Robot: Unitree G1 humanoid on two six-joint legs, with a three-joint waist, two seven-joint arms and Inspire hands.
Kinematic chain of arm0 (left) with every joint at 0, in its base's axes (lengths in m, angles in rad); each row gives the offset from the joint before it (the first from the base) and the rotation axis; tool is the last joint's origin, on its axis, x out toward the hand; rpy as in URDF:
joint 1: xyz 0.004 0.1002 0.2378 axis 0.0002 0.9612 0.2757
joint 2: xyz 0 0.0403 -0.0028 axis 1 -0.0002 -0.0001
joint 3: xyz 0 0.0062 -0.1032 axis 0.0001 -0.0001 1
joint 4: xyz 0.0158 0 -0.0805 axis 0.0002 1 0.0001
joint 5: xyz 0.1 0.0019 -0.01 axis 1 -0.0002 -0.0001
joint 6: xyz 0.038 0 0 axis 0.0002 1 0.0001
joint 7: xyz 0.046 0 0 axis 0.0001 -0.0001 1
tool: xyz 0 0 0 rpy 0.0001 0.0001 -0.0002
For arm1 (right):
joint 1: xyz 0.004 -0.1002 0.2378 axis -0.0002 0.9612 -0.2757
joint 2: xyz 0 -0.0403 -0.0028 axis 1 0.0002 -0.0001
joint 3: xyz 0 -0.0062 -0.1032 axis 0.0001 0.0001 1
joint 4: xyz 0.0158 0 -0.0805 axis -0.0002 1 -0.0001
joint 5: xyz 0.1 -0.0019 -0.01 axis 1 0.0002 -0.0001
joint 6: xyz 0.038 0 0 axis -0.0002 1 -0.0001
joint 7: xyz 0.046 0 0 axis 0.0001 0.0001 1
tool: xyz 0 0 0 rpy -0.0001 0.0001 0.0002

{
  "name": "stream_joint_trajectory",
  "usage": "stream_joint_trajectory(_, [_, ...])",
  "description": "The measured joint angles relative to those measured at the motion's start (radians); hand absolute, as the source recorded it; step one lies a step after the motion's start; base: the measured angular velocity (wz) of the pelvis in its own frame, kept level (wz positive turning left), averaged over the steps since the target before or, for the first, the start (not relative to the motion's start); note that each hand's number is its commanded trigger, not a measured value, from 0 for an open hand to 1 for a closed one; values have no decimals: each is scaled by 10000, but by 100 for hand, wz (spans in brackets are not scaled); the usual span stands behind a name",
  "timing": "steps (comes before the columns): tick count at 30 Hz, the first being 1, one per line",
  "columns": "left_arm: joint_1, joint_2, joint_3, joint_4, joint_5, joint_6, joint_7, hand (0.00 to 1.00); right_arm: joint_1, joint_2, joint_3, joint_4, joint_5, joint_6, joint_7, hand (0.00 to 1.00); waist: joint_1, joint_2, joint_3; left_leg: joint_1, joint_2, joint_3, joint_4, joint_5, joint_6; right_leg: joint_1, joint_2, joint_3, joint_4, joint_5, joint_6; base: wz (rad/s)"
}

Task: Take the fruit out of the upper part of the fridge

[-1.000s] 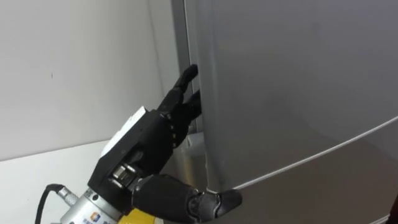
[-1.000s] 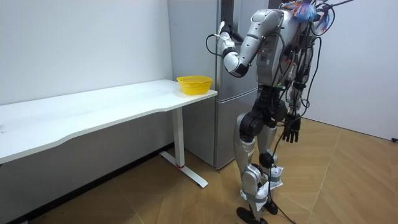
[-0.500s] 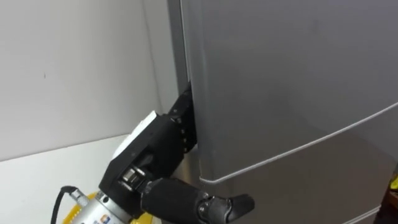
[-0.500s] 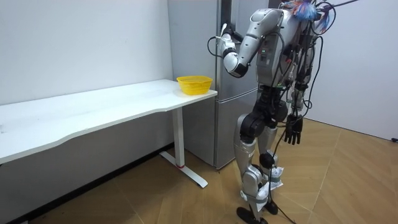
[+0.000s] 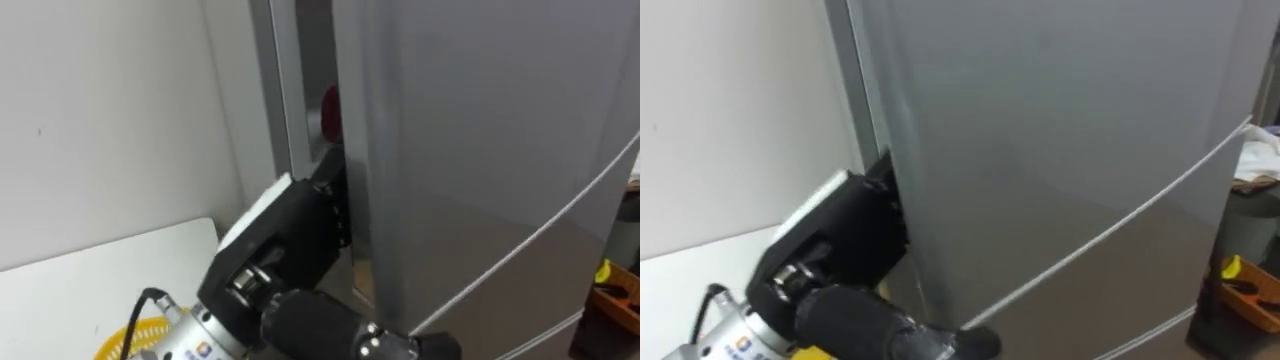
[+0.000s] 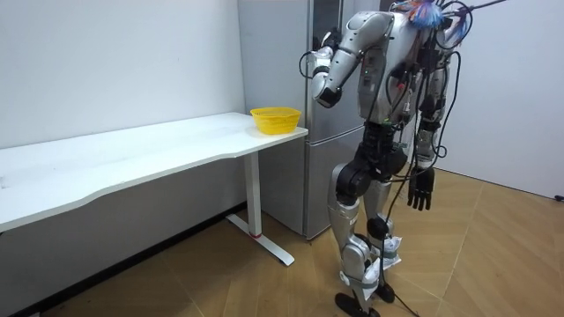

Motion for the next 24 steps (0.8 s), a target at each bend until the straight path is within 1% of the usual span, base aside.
stream_joint_trajectory(2, [-140,3,-271,22,-190,-9,-305,0,14,0,-2,-4,57,-1,-8,0,-152,22,6,-13,0,88,-9,-11,15,-27,20,149,-2,16,24,-13])
stream_joint_trajectory(4, [-343,5,-525,72,-199,-8,-530,0,15,0,-2,-8,159,2,-14,0,-187,33,6,-2,3,187,-51,-17,19,-53,29,223,-3,17,26,-16])
stream_joint_trajectory(7, [-663,-12,-888,183,-630,6,-789,0,86,-44,4,-8,476,3,-121,0,-267,109,9,56,11,318,-136,-21,13,-75,63,389,-2,17,27,-16])
stream_joint_trajectory(11, [-1135,64,-1064,391,-756,34,-1133,0,109,-83,5,-13,791,-1,-223,0,-473,161,14,68,40,392,-130,-20,-4,-124,105,446,2,24,11,-7])
stream_joint_trajectory(14, [-1399,93,-1069,396,-758,34,-1388,0,26,-108,7,-6,791,-1,-213,0,-479,154,18,47,57,479,-130,-9,-24,-205,127,566,-7,28,-6,-10])
stream_joint_trajectory(19, [-1450,129,-1095,397,-758,34,-1590,0,-9,-163,9,-10,814,-81,-208,0,-474,120,38,64,56,533,-124,-9,-23,-215,140,680,-10,21,-7,-3])
stream_joint_trajectory(24, [-1449,260,-1095,402,-759,34,-1591,0,5,-170,13,31,1177,-81,-209,0,-476,81,55,57,51,534,-117,-9,-23,-222,141,685,-48,20,-4,0])
